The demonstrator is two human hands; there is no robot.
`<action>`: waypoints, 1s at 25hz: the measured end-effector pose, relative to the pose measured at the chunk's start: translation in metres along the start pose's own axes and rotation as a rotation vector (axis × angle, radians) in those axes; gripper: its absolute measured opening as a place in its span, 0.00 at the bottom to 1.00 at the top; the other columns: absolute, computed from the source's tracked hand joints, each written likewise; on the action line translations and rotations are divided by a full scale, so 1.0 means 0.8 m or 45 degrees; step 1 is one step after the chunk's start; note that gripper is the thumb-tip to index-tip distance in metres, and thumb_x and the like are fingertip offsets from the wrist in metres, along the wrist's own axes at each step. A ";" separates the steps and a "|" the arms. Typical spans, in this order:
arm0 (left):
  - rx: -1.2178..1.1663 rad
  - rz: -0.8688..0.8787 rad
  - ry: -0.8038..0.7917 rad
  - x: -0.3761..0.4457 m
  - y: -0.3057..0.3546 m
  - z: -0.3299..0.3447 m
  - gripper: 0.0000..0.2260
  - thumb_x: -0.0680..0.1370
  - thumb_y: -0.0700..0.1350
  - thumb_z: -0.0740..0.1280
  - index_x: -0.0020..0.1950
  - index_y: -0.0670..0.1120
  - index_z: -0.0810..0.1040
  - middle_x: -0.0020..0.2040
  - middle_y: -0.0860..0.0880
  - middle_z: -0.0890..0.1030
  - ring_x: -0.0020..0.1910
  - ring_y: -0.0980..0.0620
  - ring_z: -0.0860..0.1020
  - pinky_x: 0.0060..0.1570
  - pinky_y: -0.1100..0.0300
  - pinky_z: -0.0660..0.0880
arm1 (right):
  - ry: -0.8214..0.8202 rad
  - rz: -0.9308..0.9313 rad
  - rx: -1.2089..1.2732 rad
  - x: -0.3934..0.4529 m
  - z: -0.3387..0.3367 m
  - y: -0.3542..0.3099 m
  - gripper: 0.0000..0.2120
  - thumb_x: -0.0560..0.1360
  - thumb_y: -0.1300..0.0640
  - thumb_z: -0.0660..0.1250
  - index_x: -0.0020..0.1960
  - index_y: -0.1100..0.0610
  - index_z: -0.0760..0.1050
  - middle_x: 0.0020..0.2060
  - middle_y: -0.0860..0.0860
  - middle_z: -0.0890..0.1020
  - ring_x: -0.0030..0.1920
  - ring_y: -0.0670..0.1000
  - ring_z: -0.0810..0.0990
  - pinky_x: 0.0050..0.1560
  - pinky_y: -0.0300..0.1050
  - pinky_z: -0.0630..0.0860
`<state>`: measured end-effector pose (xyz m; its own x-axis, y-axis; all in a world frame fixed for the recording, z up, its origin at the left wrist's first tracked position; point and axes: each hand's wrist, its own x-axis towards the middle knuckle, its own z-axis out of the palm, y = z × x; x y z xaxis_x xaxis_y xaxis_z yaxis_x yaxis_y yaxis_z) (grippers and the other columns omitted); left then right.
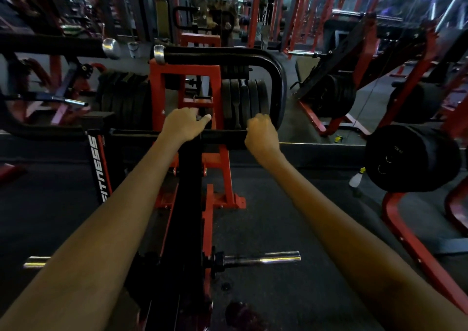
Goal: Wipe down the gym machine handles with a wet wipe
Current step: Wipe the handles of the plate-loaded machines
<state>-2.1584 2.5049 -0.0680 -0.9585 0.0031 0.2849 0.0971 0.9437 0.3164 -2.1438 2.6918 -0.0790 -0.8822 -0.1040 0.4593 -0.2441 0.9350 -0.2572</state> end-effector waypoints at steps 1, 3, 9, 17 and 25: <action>-0.131 -0.030 -0.003 0.001 0.000 -0.001 0.21 0.81 0.58 0.54 0.52 0.41 0.74 0.43 0.46 0.77 0.48 0.44 0.75 0.44 0.55 0.67 | -0.017 -0.039 -0.014 -0.001 0.005 -0.009 0.08 0.74 0.69 0.62 0.51 0.65 0.77 0.52 0.59 0.76 0.55 0.56 0.74 0.53 0.45 0.75; -0.442 -0.150 0.029 -0.001 -0.013 0.000 0.21 0.81 0.60 0.50 0.50 0.44 0.71 0.39 0.50 0.73 0.45 0.47 0.73 0.45 0.55 0.66 | -0.058 -0.135 0.052 0.005 0.016 -0.025 0.07 0.74 0.69 0.62 0.49 0.65 0.77 0.50 0.58 0.76 0.52 0.55 0.76 0.50 0.44 0.76; 0.108 -0.114 0.315 -0.043 -0.090 0.032 0.26 0.82 0.53 0.49 0.47 0.36 0.79 0.47 0.36 0.80 0.52 0.37 0.76 0.62 0.45 0.62 | -0.228 -0.441 0.420 0.031 0.038 -0.058 0.10 0.74 0.70 0.61 0.48 0.67 0.81 0.46 0.61 0.82 0.47 0.56 0.81 0.47 0.34 0.75; 0.137 -0.109 0.374 -0.038 -0.092 0.040 0.19 0.81 0.48 0.54 0.46 0.35 0.77 0.47 0.35 0.79 0.51 0.36 0.75 0.60 0.46 0.61 | -0.588 -0.702 0.182 0.053 -0.019 -0.017 0.07 0.73 0.66 0.68 0.50 0.67 0.81 0.48 0.60 0.82 0.48 0.51 0.80 0.46 0.31 0.71; 0.163 -0.094 0.344 -0.037 -0.092 0.041 0.19 0.83 0.48 0.54 0.48 0.35 0.77 0.50 0.36 0.79 0.54 0.37 0.74 0.62 0.46 0.60 | -0.418 -0.733 0.221 0.033 0.010 -0.054 0.09 0.76 0.62 0.65 0.50 0.66 0.81 0.48 0.59 0.80 0.50 0.55 0.78 0.50 0.36 0.70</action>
<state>-2.1457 2.4458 -0.1293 -0.8541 -0.1387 0.5014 -0.0209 0.9722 0.2333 -2.1601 2.6456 -0.0626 -0.6622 -0.6914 0.2890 -0.7477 0.6348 -0.1946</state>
